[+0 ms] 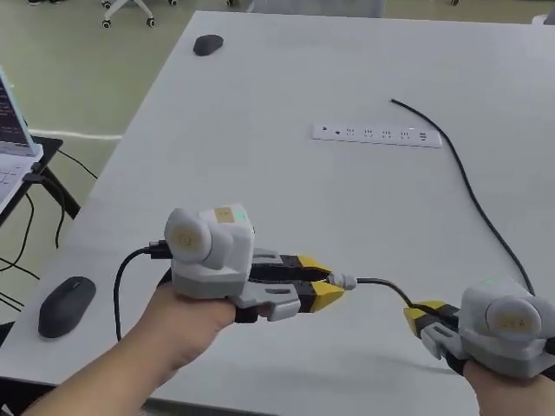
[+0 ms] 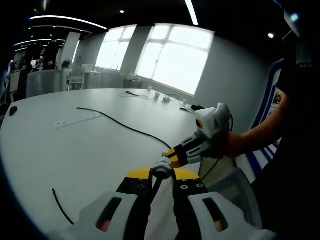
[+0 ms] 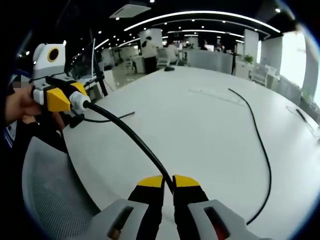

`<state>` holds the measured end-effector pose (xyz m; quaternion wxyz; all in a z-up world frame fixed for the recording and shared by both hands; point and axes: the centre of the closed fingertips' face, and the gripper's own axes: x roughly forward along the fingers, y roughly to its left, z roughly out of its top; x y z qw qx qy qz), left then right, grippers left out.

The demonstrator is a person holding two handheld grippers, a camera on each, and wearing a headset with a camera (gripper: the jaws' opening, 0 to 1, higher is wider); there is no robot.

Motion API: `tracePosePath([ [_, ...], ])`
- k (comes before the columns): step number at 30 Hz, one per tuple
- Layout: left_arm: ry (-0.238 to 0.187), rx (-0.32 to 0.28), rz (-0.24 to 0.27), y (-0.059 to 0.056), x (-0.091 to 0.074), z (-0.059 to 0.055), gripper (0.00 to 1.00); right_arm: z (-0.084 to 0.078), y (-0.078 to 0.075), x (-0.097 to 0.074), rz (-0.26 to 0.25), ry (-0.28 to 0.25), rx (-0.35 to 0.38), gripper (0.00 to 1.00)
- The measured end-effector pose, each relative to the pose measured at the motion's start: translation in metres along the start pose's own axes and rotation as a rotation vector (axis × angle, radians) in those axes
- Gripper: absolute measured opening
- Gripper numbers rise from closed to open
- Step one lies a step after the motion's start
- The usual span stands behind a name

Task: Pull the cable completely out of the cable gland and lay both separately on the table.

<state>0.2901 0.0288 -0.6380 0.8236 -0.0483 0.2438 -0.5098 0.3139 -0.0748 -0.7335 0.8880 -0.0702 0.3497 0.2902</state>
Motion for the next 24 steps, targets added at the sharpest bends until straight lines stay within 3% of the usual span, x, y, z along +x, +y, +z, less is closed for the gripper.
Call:
tracePosePath([
  [14,-0.008,-0.003,0.004,0.001,-0.001,0.001,0.15,0.007,-0.001,-0.016,-0.013,-0.015,-0.159,0.04],
  [16,-0.005,-0.002,0.007,0.002,-0.002,0.000,0.15,0.012,0.004,-0.021,0.001,-0.018,-0.176,0.10],
  [20,-0.006,-0.001,0.010,0.003,-0.003,0.001,0.15,0.026,0.019,-0.031,0.041,-0.033,-0.304,0.18],
  [22,-0.004,-0.002,0.010,0.003,-0.003,0.001,0.15,0.035,0.030,-0.036,0.074,-0.045,-0.281,0.19],
  [24,0.002,-0.003,0.004,0.002,-0.003,-0.001,0.15,0.048,0.041,-0.038,0.101,-0.057,-0.347,0.17],
])
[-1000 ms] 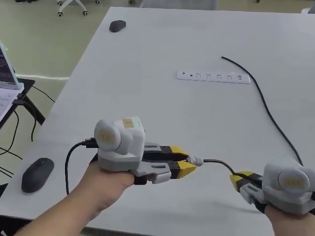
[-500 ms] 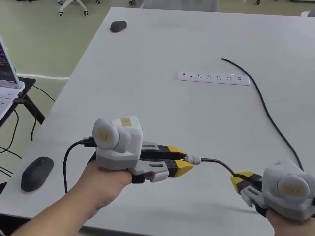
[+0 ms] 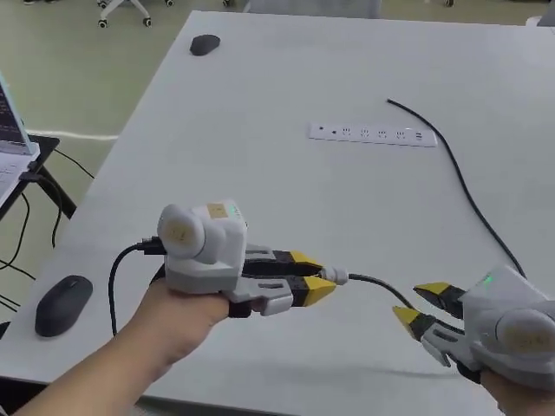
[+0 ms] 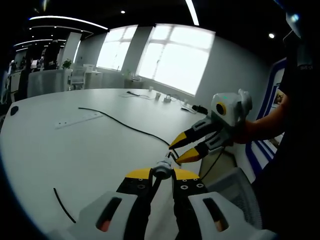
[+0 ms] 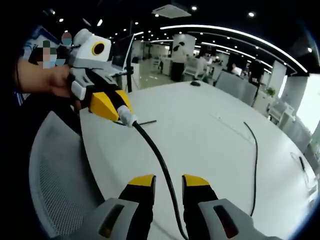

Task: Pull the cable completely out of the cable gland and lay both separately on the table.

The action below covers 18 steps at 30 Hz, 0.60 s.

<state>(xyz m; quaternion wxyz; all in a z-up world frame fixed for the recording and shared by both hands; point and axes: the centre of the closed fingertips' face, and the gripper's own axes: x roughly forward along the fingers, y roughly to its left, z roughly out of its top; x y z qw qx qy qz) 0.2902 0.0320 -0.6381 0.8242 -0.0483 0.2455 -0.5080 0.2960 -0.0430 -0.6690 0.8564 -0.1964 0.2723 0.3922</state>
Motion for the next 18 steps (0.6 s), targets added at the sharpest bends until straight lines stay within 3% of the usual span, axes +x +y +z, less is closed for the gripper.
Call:
tracePosePath([
  [3,0.004,0.003,-0.002,-0.002,0.000,-0.001,0.15,0.024,0.009,0.002,0.014,-0.028,-0.061,0.18],
  [6,0.007,0.005,-0.004,-0.002,0.001,-0.002,0.15,0.037,0.017,0.005,0.025,-0.034,-0.153,0.19],
  [18,0.031,0.029,-0.016,-0.009,-0.001,-0.007,0.15,0.041,0.040,0.019,0.054,0.007,-0.332,0.10],
])
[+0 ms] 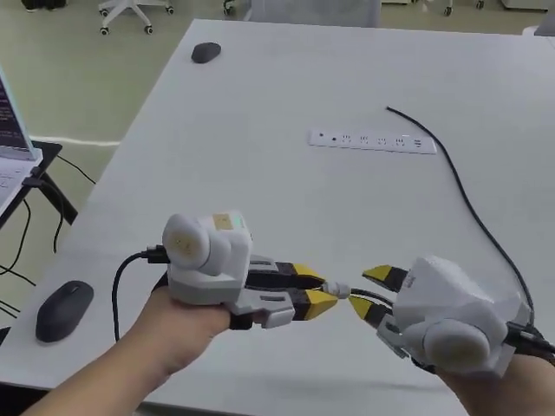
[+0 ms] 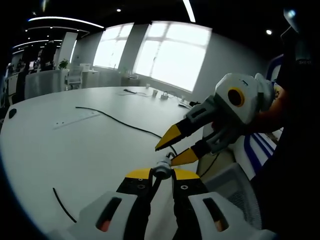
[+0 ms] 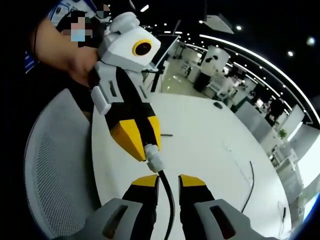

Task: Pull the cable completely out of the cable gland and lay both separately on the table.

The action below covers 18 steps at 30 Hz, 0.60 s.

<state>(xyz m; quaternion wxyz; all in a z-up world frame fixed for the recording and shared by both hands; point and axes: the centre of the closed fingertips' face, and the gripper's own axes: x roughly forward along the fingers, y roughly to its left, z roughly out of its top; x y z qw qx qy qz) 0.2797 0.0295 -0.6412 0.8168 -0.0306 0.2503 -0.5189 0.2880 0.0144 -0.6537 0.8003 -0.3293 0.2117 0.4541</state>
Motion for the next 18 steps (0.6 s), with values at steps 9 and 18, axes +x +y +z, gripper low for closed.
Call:
tracePosePath([
  [9,0.011,0.008,0.003,-0.002,0.001,-0.002,0.15,-0.005,0.006,0.001,0.027,0.001,-0.005,0.01],
  [18,0.033,0.021,0.002,-0.004,0.005,-0.007,0.15,-0.012,0.009,0.003,0.032,-0.001,0.028,0.00],
])
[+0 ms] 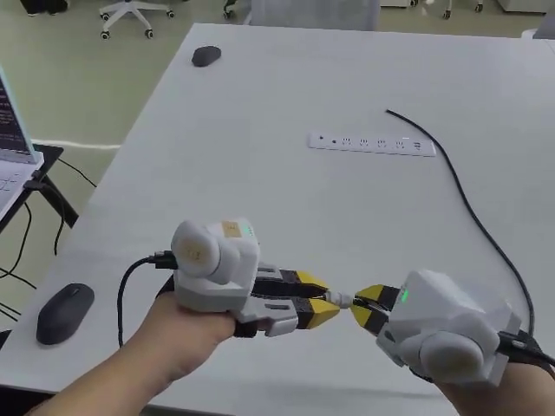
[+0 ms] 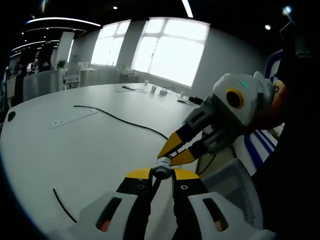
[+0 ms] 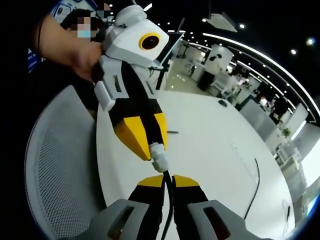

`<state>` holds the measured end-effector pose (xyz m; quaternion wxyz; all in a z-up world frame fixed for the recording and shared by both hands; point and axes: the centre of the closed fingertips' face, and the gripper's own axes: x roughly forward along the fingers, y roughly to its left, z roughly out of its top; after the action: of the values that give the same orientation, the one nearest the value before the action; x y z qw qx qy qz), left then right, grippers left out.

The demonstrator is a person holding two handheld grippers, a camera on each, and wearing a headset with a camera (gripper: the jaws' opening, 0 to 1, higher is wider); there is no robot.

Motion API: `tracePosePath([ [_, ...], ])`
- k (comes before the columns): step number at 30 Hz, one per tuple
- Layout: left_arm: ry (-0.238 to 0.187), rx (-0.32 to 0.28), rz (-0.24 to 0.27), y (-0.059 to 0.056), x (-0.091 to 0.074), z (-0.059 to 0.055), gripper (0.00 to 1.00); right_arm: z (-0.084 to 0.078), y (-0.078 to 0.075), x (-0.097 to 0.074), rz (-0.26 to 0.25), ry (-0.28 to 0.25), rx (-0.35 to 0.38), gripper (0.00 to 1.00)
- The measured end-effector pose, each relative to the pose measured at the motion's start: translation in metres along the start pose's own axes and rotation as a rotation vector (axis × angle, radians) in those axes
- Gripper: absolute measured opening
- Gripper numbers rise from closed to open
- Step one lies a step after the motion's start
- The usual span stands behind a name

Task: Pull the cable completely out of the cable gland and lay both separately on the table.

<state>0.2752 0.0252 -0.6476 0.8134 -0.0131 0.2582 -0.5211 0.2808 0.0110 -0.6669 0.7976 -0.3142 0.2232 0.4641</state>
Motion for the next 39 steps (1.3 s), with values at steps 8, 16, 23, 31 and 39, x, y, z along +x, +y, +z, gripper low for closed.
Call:
tracePosePath([
  [8,0.001,-0.002,0.004,-0.002,0.002,-0.002,0.15,-0.010,-0.002,0.000,-0.010,0.010,0.068,0.00],
  [16,-0.028,-0.019,0.008,-0.001,-0.003,0.004,0.15,-0.033,-0.015,0.002,-0.044,0.039,0.206,0.00],
  [23,-0.050,-0.033,0.017,0.003,-0.008,0.008,0.15,-0.066,-0.028,0.005,-0.076,0.085,0.391,0.00],
  [31,-0.056,-0.040,0.026,0.006,-0.009,0.008,0.15,-0.104,-0.031,0.010,-0.114,0.118,0.663,0.00],
  [39,-0.051,-0.040,0.027,0.005,-0.004,0.007,0.15,-0.116,-0.023,0.017,-0.106,0.125,0.830,0.00],
])
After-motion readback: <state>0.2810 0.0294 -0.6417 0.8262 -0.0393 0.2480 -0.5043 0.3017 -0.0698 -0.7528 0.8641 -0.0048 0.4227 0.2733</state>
